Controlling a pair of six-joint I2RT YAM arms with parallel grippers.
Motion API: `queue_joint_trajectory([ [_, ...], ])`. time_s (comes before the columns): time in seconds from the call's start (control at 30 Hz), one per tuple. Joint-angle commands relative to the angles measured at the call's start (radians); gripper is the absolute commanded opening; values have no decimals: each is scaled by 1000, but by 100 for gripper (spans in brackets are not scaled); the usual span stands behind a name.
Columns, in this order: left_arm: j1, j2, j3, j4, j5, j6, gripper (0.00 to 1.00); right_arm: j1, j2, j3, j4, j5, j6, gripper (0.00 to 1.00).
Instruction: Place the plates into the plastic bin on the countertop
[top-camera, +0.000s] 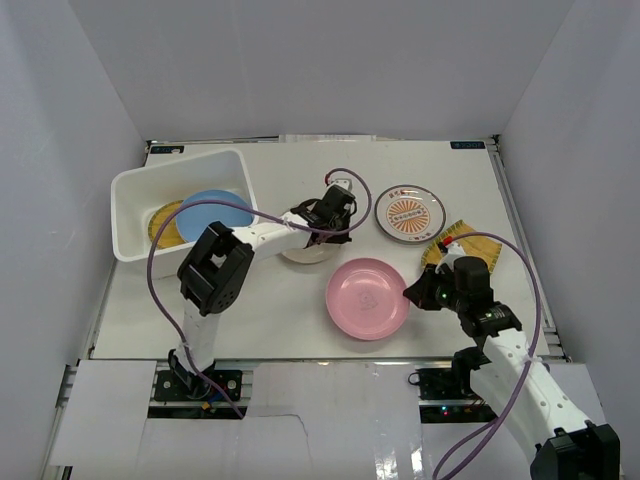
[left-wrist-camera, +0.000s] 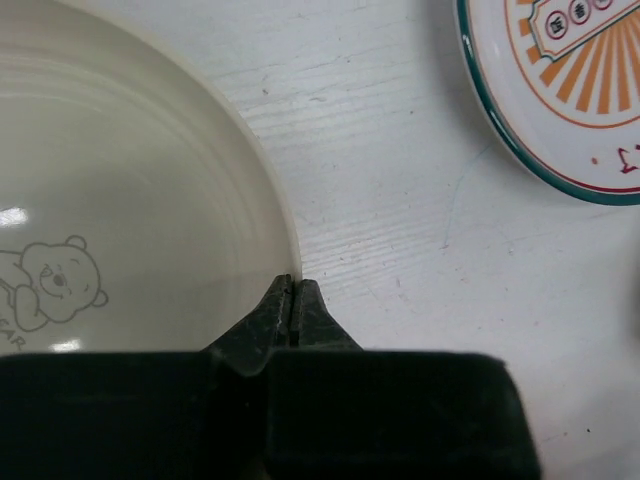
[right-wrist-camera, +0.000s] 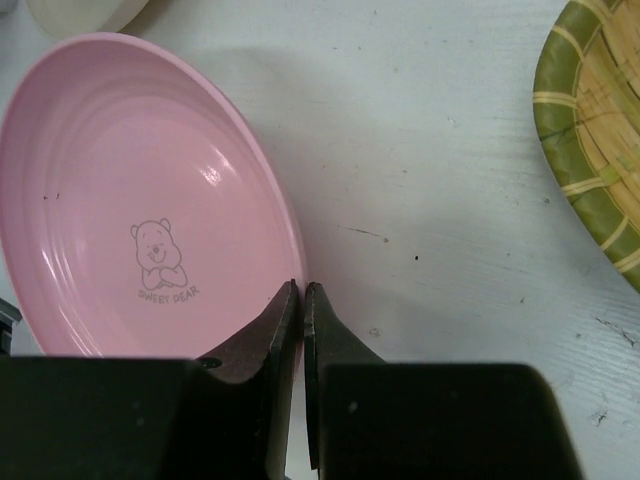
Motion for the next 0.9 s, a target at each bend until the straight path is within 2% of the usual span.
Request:
queue_joint_trajectory([
  [0.0, 0, -131, 18, -39, -1, 16, 0, 6, -22, 35, 43, -60, 9, 8],
  [0.13, -8, -299, 73, -56, 43, 36, 0, 18, -17, 46, 54, -117, 5, 8],
  [0.23, -8, -403, 162, -134, 16, 69, 0, 49, -9, 52, 55, -120, -5, 8],
  [0.33, -4, -456, 280, -267, -93, 149, 0, 89, -2, 49, 69, -101, 0, 8],
  [0.4, 33, -476, 317, -366, -212, 184, 0, 133, 12, 49, 94, -75, 18, 8],
  [0.53, 165, -589, 258, -401, -246, 192, 0, 242, 62, 65, 152, -9, 52, 8],
  [0.73, 282, -674, 193, -460, -441, 247, 0, 391, 161, 108, 224, 74, 74, 8],
  [0.83, 386, -661, 101, -452, -370, 241, 0, 435, 222, 139, 258, 84, 78, 8],
  [0.87, 412, -660, 25, -420, -342, 226, 0, 458, 234, 159, 270, 89, 80, 8],
])
